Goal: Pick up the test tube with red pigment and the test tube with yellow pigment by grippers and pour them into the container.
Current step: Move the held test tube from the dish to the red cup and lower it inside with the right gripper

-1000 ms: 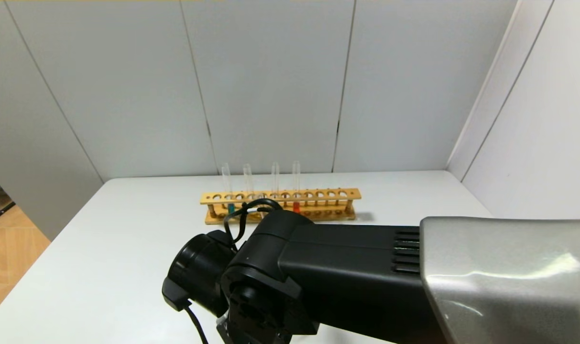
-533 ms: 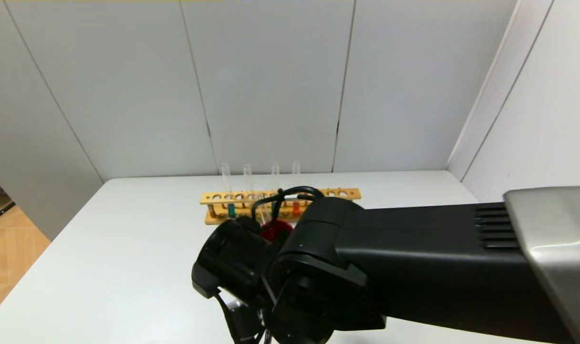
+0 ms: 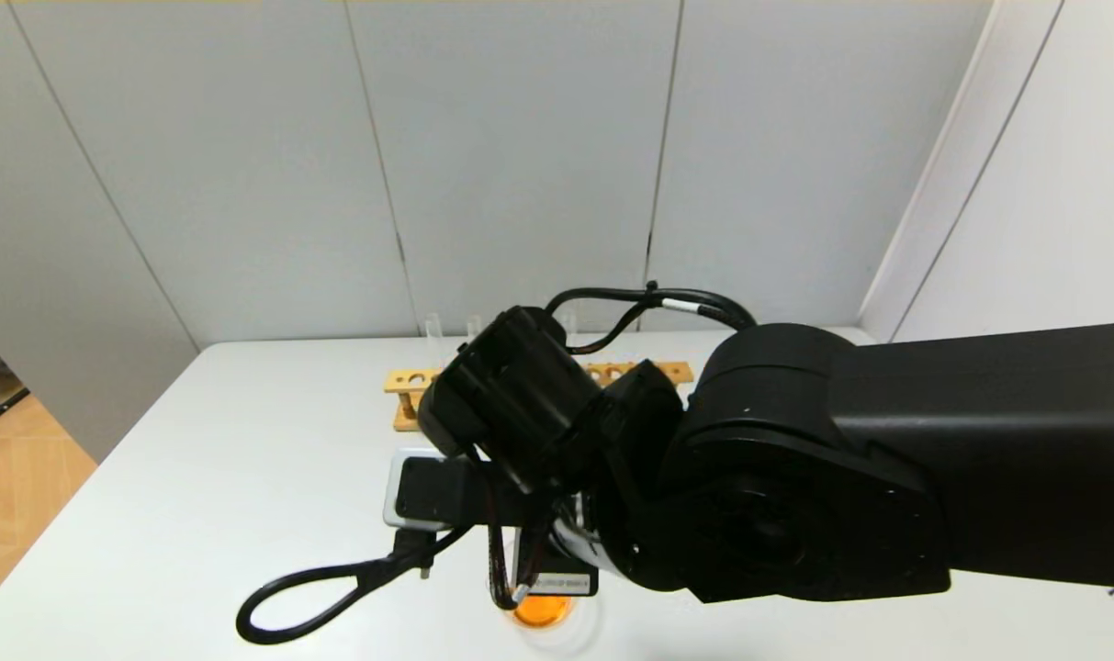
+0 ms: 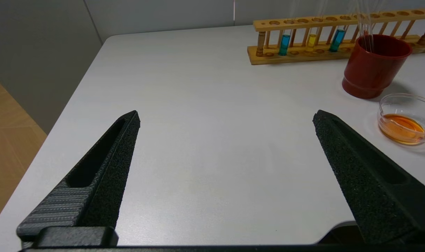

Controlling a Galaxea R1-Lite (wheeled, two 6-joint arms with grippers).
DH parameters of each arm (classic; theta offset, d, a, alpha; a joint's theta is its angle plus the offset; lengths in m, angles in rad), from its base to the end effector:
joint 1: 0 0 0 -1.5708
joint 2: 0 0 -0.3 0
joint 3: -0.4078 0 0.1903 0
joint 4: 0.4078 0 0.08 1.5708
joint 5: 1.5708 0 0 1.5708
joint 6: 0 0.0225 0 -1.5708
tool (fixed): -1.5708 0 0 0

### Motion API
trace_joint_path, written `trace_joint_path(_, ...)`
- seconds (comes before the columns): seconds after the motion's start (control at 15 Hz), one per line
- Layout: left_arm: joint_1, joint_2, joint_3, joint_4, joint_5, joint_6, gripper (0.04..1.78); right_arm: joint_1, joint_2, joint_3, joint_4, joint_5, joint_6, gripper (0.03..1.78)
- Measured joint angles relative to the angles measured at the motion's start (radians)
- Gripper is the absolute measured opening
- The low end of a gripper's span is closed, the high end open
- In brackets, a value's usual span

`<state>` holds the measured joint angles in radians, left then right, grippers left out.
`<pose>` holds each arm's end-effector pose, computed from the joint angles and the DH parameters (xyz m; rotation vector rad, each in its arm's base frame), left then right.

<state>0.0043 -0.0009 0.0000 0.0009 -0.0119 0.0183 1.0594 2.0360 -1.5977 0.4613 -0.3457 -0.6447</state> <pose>-0.0229 -0.0004 0.0754 0.0183 -0.0001 -0.0076 0.1964 0.3344 0.1831 -1.1838 0.4770 0.8949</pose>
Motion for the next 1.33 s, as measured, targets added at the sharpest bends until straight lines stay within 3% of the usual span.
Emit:
trace_joint_path(0.13,0.000,0.000,0.000,0.000,0.000,0.000,1.75,-0.001,-0.024,0.006,-0.030,0.041,0.127,0.28)
trace_joint_path(0.4,0.000,0.000,0.000,0.000,0.000,0.000,1.75,0.005,-0.074,0.034,-0.078,0.052,0.387,0.28)
trace_joint_path(0.73,0.000,0.000,0.000,0.000,0.000,0.000,1.75,-0.009,-0.144,0.179,-0.422,0.034,0.649,0.28)
trace_joint_path(0.93,0.000,0.000,0.000,0.000,0.000,0.000,1.75,-0.032,-0.194,0.283,-0.663,-0.015,0.784,0.28)
trace_joint_path(1.07,0.000,0.000,0.000,0.000,0.000,0.000,1.75,-0.051,-0.214,0.338,-0.808,-0.054,0.835,0.28)
trace_joint_path(1.33,0.000,0.000,0.000,0.000,0.000,0.000,1.75,-0.098,-0.205,0.414,-1.095,-0.100,0.835,0.28)
